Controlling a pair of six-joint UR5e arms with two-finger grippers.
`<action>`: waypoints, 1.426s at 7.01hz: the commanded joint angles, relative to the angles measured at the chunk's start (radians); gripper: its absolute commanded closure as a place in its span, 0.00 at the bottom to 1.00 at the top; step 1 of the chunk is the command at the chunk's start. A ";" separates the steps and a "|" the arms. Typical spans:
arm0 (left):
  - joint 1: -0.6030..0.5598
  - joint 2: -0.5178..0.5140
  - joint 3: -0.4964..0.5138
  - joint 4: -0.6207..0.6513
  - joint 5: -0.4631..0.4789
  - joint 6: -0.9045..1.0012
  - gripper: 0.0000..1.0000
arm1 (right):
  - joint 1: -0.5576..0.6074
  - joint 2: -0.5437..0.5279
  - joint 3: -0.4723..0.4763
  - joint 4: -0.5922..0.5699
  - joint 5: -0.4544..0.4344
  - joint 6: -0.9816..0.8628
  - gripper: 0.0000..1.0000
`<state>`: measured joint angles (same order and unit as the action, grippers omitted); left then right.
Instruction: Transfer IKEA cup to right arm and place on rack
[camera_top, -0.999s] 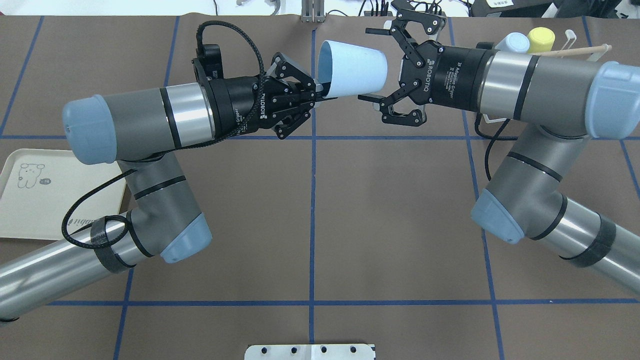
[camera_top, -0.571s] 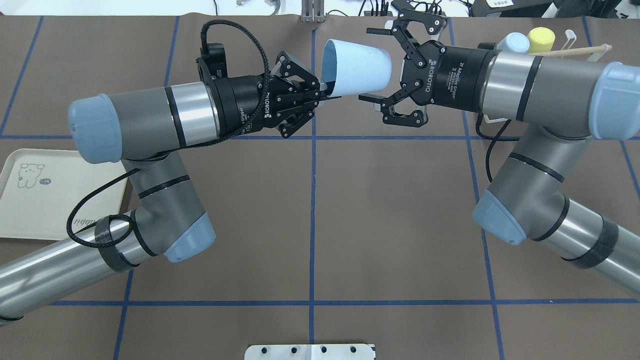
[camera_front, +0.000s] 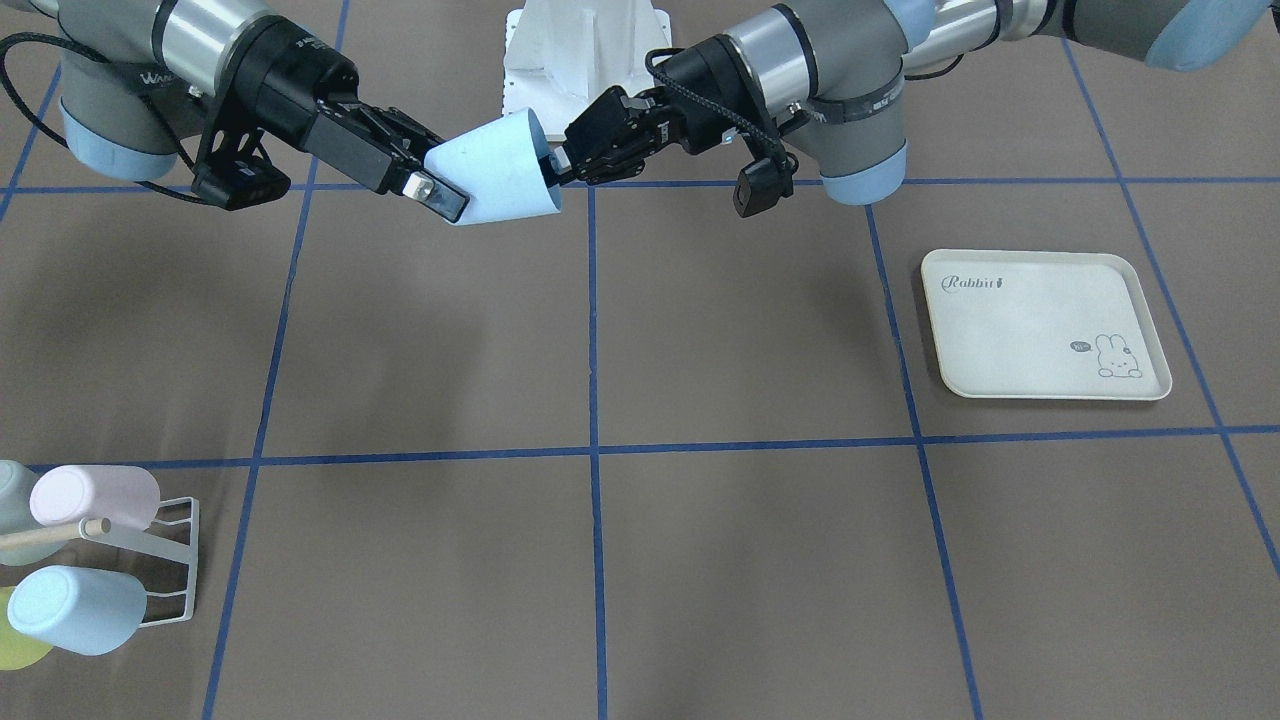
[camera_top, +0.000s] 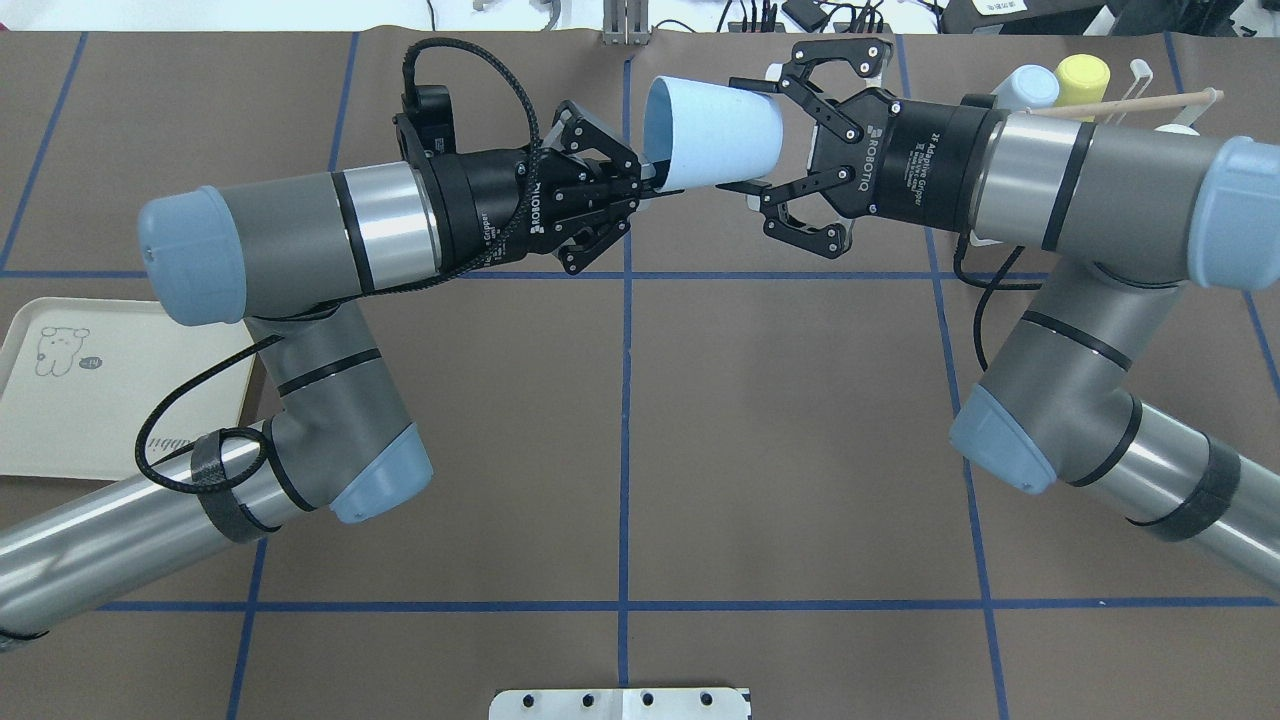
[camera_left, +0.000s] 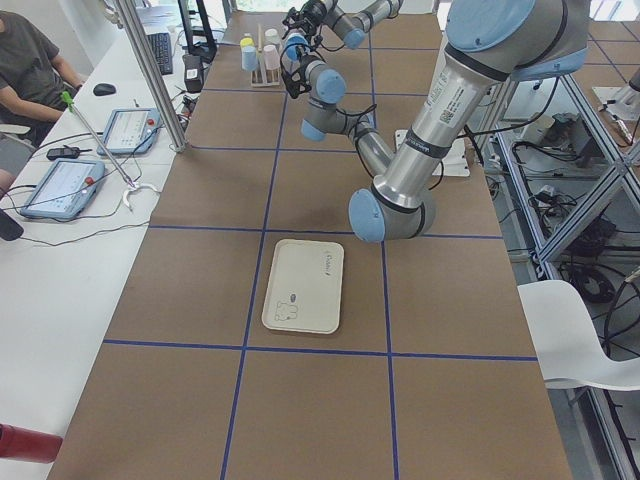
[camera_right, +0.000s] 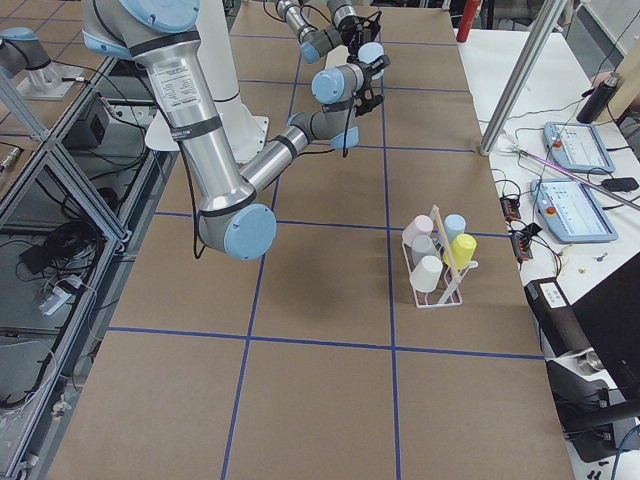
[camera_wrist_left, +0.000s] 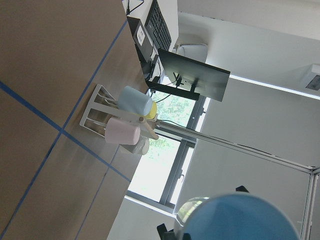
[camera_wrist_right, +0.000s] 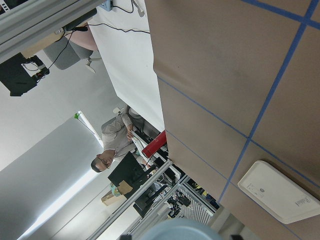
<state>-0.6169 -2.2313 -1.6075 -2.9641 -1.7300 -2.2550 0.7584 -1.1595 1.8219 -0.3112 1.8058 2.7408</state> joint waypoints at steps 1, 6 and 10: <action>0.000 0.001 0.000 0.000 0.000 -0.003 0.77 | -0.001 -0.002 -0.001 0.004 0.001 0.003 1.00; -0.007 0.012 -0.006 0.005 -0.008 0.015 0.01 | 0.004 -0.017 -0.010 0.001 0.000 -0.111 1.00; -0.036 0.045 -0.011 0.005 -0.013 0.021 0.01 | 0.161 -0.055 -0.061 -0.157 0.003 -0.578 1.00</action>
<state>-0.6408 -2.1997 -1.6183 -2.9590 -1.7403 -2.2369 0.8567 -1.2181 1.7733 -0.3763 1.8048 2.3108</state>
